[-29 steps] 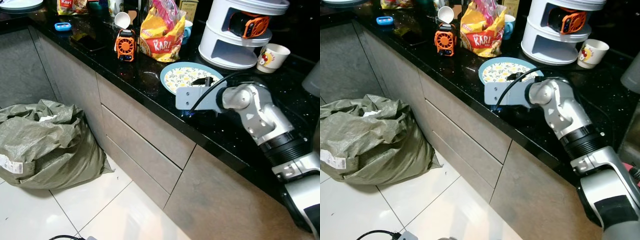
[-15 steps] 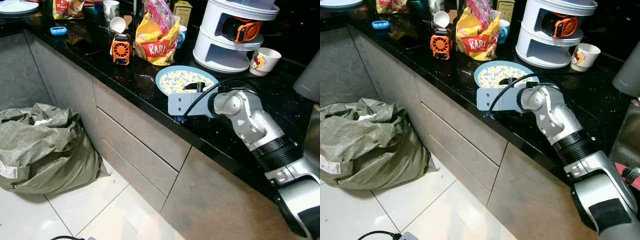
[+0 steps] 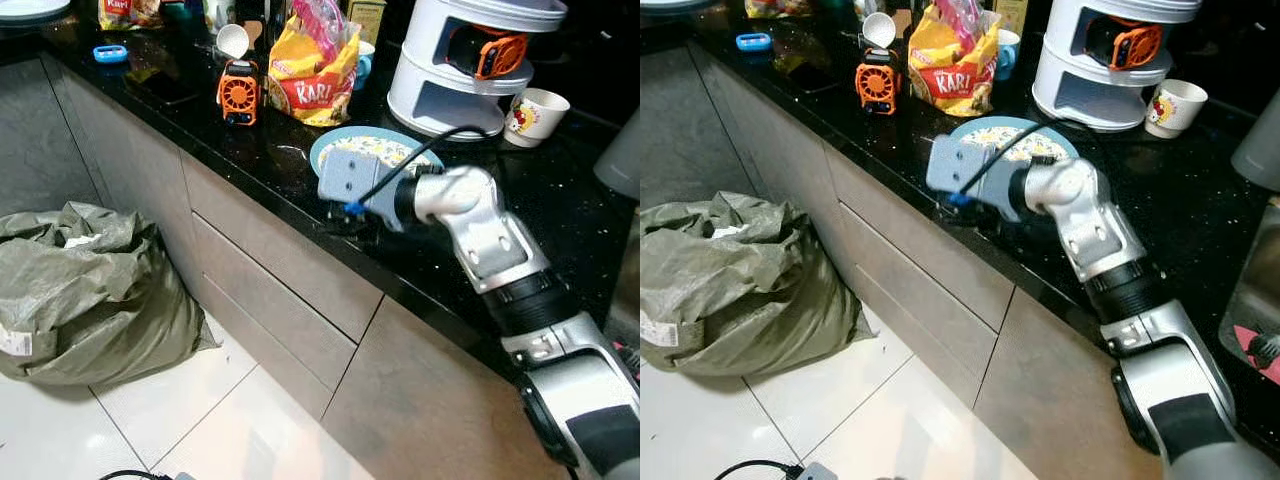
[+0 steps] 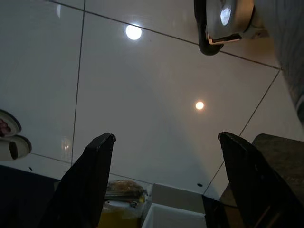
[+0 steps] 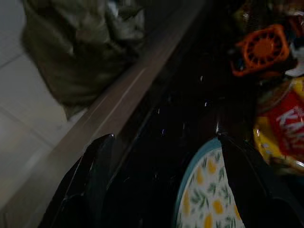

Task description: Kitchen organization

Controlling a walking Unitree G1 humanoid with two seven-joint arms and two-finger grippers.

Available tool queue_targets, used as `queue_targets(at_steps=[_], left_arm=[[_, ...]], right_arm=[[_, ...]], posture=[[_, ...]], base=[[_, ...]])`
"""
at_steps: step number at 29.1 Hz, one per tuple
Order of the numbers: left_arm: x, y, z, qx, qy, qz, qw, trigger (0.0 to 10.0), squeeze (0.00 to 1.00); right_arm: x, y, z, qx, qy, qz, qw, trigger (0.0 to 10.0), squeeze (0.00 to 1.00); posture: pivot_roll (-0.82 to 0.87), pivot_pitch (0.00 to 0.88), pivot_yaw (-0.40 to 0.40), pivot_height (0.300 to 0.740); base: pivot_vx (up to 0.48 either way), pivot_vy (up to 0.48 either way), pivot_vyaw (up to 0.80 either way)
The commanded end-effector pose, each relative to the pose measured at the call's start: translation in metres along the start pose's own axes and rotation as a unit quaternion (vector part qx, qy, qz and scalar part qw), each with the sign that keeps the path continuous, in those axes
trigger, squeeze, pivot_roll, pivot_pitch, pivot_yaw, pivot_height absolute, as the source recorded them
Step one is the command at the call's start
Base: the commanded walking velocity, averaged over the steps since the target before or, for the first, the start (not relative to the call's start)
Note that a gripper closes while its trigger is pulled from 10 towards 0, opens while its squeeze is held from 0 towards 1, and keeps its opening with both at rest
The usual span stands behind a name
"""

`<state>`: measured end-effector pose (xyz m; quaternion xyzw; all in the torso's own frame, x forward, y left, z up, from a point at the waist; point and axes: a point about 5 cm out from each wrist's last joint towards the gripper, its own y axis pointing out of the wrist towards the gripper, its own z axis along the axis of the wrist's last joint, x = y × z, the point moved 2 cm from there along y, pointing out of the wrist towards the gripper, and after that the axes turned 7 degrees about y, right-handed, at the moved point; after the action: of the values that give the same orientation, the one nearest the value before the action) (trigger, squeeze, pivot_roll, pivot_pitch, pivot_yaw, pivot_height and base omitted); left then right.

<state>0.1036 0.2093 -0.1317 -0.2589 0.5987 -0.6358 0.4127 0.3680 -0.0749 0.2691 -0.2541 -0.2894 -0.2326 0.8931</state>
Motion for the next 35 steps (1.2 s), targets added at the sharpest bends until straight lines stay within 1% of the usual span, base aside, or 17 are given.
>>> queue_targets(at_steps=[1,3,4,5,7,9,12,14,16,17,18,19,20,23,30,34,35], left_arm=[[0.005,0.0,-0.004,-0.006,0.004,-0.006,1.0,10.0,0.0],[0.005,0.0,-0.005,-0.006,0.003,-0.006,1.0,10.0,0.0],[0.005,0.0,-0.005,-0.006,0.003,-0.006,1.0,10.0,0.0],[0.005,0.0,-0.005,-0.007,0.004,-0.006,1.0,10.0,0.0],[0.005,0.0,-0.005,-0.007,0.003,-0.006,1.0,10.0,0.0],[0.005,0.0,-0.006,-0.007,0.003,-0.006,1.0,10.0,0.0],[0.004,0.0,-0.006,-0.008,0.003,-0.005,1.0,10.0,0.0],[0.004,0.0,-0.006,-0.008,0.003,-0.005,1.0,10.0,0.0],[0.004,0.0,-0.006,-0.008,0.002,-0.005,1.0,10.0,0.0],[0.004,0.0,-0.007,-0.008,0.002,-0.005,1.0,10.0,0.0],[0.004,0.0,-0.007,-0.008,0.002,-0.005,1.0,10.0,0.0],[0.004,0.0,-0.007,-0.009,0.002,-0.005,1.0,10.0,0.0],[0.004,0.0,-0.007,-0.009,0.002,-0.005,1.0,10.0,0.0],[0.003,0.0,-0.008,-0.009,0.002,-0.005,1.0,10.0,0.0],[0.005,0.0,-0.007,-0.008,0.002,-0.005,1.0,10.0,0.0],[0.006,0.0,-0.006,-0.008,0.003,-0.006,1.0,10.0,0.0],[0.006,0.0,-0.006,-0.008,0.003,-0.005,1.0,10.0,0.0]], right_arm=[[0.005,0.001,0.003,0.012,0.022,-0.02,1.0,10.0,0.0],[0.015,0.011,0.009,0.031,0.067,-0.07,0.995,10.0,0.0],[0.015,0.011,0.009,0.031,0.067,-0.07,0.995,10.0,0.0],[0.018,0.014,0.01,0.032,0.081,-0.088,0.992,10.0,0.0],[0.025,0.021,0.005,0.013,0.111,-0.135,0.985,10.0,0.0],[0.027,0.022,0.003,0.005,0.117,-0.146,0.982,10.0,0.0],[0.032,0.024,-0.006,-0.026,0.123,-0.188,0.974,10.0,0.0],[0.033,0.024,-0.007,-0.03,0.126,-0.194,0.972,10.0,0.0],[0.034,0.024,-0.008,-0.033,0.126,-0.198,0.971,10.0,0.0],[0.036,0.022,-0.011,-0.046,0.115,-0.203,0.971,10.0,0.0],[0.036,0.022,-0.011,-0.046,0.115,-0.203,0.971,10.0,0.0],[0.039,0.02,-0.014,-0.063,0.1,-0.21,0.971,10.0,0.0],[0.039,0.02,-0.014,-0.063,0.1,-0.21,0.971,10.0,0.0],[0.043,0.013,-0.027,-0.107,0.066,-0.22,0.967,10.0,0.0],[0.044,0.01,-0.032,-0.12,0.06,-0.219,0.966,10.0,0.0],[0.041,0.01,-0.034,-0.123,0.058,-0.199,0.97,10.0,0.0],[0.038,0.011,-0.033,-0.114,0.068,-0.189,0.973,10.0,0.0]], posture=[[0.06,0.103,-0.074,0.74],[0.06,0.105,-0.073,0.74],[0.06,0.105,-0.073,0.74],[0.06,0.105,-0.073,0.74],[0.06,0.108,-0.072,0.74],[0.06,0.108,-0.072,0.74],[0.06,0.108,-0.073,0.74],[0.06,0.108,-0.073,0.74],[0.06,0.108,-0.074,0.74],[0.06,0.107,-0.074,0.74],[0.06,0.107,-0.074,0.74],[0.06,0.108,-0.075,0.74],[0.06,0.108,-0.075,0.74],[0.06,0.108,-0.076,0.74],[0.05,0.106,-0.074,0.74],[0.05,0.105,-0.073,0.74],[0.05,0.106,-0.071,0.74]], base=[[0.0,0.0,0.0],[0.0,0.0,0.0],[0.0,0.0,0.0],[0.0,0.0,0.0],[0.0,0.0,0.0],[0.0,0.0,0.0],[0.0,0.0,0.0],[0.0,0.0,0.0],[0.0,0.0,0.0],[0.0,0.0,0.0],[0.0,0.0,0.0],[0.0,0.0,0.0],[0.0,0.0,0.0],[0.0,0.0,0.0],[0.0,0.0,0.0],[0.0,0.0,0.0],[0.0,0.0,0.0]])
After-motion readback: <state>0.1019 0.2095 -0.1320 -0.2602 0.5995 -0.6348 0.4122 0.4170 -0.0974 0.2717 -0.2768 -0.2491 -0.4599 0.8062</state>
